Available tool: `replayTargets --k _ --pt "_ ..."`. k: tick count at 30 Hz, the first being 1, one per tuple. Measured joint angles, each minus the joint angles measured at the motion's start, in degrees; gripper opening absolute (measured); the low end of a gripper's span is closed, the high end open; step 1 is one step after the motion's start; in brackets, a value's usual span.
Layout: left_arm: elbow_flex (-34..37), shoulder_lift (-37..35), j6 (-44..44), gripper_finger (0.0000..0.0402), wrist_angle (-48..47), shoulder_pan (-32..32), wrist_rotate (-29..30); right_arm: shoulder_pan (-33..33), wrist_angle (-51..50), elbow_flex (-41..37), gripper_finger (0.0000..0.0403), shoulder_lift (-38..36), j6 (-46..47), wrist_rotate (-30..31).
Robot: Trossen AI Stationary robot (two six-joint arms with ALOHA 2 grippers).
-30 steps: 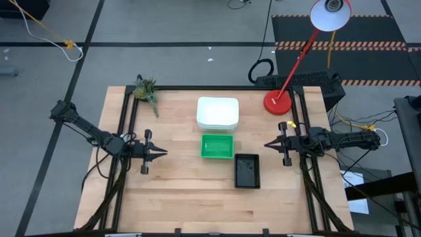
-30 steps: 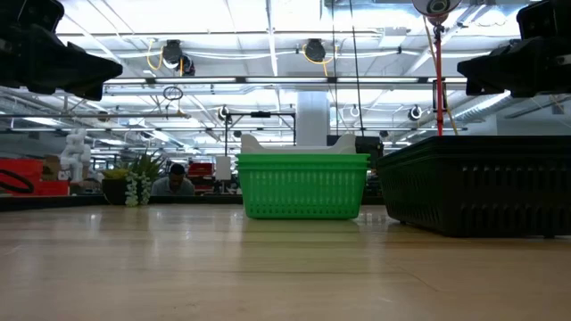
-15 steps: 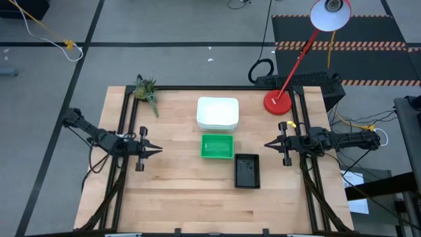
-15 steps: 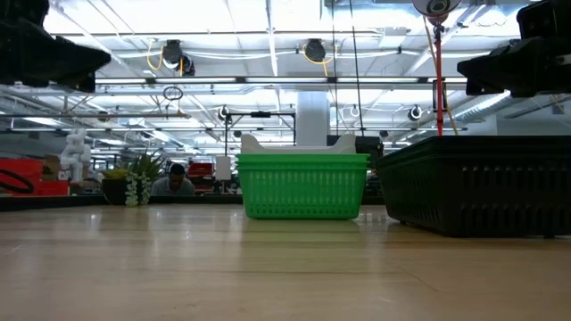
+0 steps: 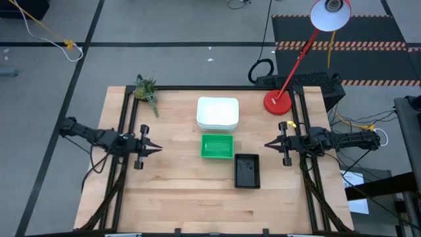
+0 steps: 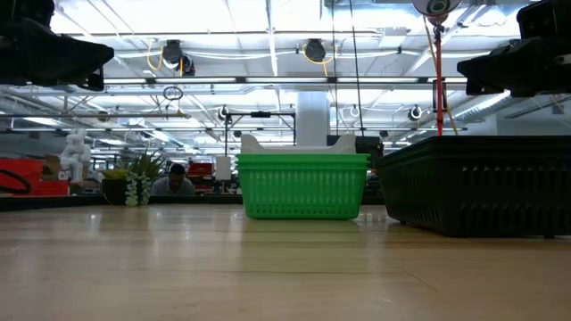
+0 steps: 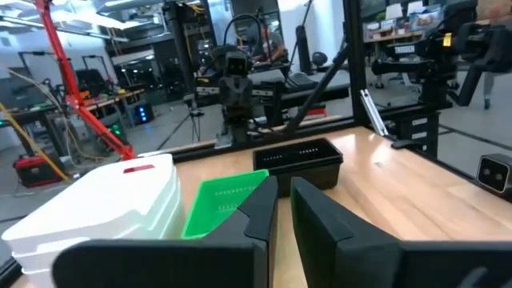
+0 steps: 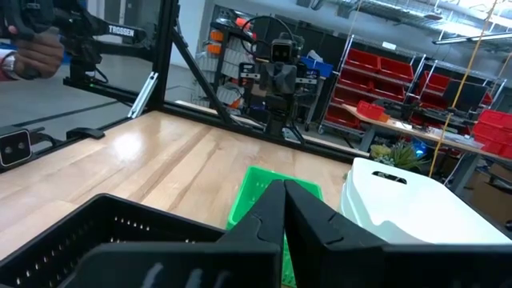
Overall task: Stack baskets by color
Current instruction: Return to Home Position
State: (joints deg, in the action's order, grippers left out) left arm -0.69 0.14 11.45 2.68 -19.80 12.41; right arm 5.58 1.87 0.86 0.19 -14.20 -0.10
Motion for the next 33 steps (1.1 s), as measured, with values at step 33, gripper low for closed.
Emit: replayTargets --k 33 --pt "0.11 0.22 -1.47 0.0042 -1.43 19.40 -17.39 0.01 0.02 0.00 0.0000 0.00 0.00 0.00"
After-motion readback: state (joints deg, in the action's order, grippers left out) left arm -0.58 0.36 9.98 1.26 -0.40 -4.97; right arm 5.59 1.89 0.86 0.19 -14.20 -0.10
